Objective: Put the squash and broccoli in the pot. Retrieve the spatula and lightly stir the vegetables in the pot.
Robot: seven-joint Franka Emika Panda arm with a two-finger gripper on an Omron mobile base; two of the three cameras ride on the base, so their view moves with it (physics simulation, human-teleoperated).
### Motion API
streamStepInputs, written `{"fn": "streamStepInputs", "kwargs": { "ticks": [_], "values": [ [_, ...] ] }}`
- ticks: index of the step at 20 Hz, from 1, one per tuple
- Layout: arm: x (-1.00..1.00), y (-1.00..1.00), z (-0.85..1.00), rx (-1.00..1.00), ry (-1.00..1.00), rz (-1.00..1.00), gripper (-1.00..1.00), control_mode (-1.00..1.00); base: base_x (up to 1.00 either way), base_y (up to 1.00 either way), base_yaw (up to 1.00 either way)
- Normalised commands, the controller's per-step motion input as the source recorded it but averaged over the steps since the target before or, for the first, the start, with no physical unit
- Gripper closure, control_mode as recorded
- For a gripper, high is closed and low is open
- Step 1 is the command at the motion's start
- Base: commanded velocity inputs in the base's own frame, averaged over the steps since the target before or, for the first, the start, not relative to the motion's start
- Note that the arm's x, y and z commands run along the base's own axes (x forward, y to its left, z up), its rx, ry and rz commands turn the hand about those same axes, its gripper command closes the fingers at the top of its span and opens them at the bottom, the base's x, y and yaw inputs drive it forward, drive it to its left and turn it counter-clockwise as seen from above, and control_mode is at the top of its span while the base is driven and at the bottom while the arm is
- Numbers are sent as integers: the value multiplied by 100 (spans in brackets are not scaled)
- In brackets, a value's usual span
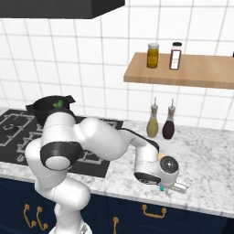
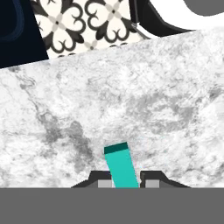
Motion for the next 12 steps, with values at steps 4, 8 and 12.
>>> {"fn": "streamStepInputs", "kwargs": {
  "ticks": [4,8,12],
  "values": [
    [-16,12,20,-2,0,0,100,-100,0,0,0],
    [-30,27,92,-4,-1,10,100,-100,0,0,0],
    [-5,44,100,-5,5,20,100,-100,0,0,0]
  ]
}}
